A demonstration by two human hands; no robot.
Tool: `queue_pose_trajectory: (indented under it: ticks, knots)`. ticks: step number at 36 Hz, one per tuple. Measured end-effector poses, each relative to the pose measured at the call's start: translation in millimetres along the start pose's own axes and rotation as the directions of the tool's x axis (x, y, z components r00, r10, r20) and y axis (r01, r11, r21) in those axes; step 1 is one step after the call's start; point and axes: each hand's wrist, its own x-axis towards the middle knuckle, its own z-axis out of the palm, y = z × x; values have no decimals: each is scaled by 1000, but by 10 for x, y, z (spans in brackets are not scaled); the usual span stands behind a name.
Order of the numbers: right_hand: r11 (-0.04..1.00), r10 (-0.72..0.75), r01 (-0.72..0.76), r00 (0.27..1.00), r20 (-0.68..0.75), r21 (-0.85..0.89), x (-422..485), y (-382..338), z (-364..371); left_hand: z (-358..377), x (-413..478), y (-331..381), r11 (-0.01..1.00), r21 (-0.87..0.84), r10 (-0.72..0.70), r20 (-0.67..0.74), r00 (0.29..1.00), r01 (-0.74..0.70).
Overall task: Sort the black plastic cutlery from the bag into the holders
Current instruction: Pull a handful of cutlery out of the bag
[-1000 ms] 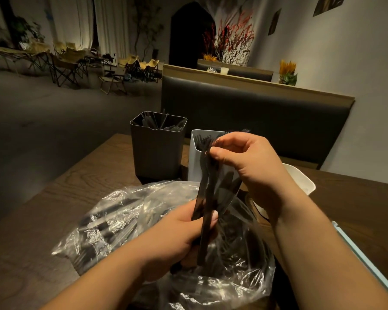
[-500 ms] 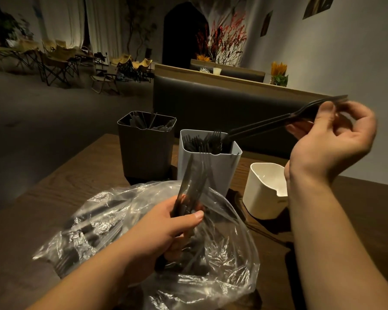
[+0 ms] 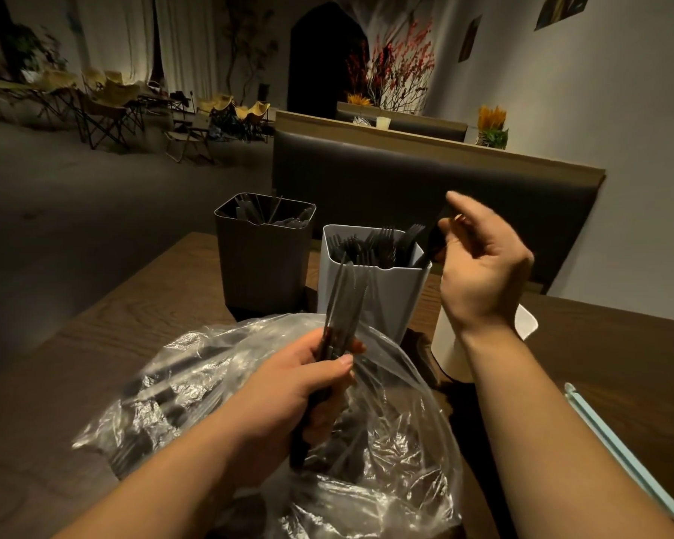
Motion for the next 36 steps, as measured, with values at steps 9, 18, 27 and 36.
queue_pose_trajectory:
  ticks: [9, 18, 27, 36]
  knots:
    - [949, 142, -39, 938, 315, -312, -22, -19, -3, 13, -24, 70, 996, -88, -2, 37, 999, 5]
    - [990, 110, -59, 887, 449, -125, 123, -581, -121, -20, -19, 50, 984, -144, 113, 57, 992, -104]
    - [835, 237, -545, 480, 845, 75, 16, -903, -109, 26, -57, 84, 987, -109, 122, 11, 993, -120]
    - [836, 292, -545, 550, 782, 72, 33, -828, -85, 43, -52, 102, 986, -130, 100, -5, 995, -100]
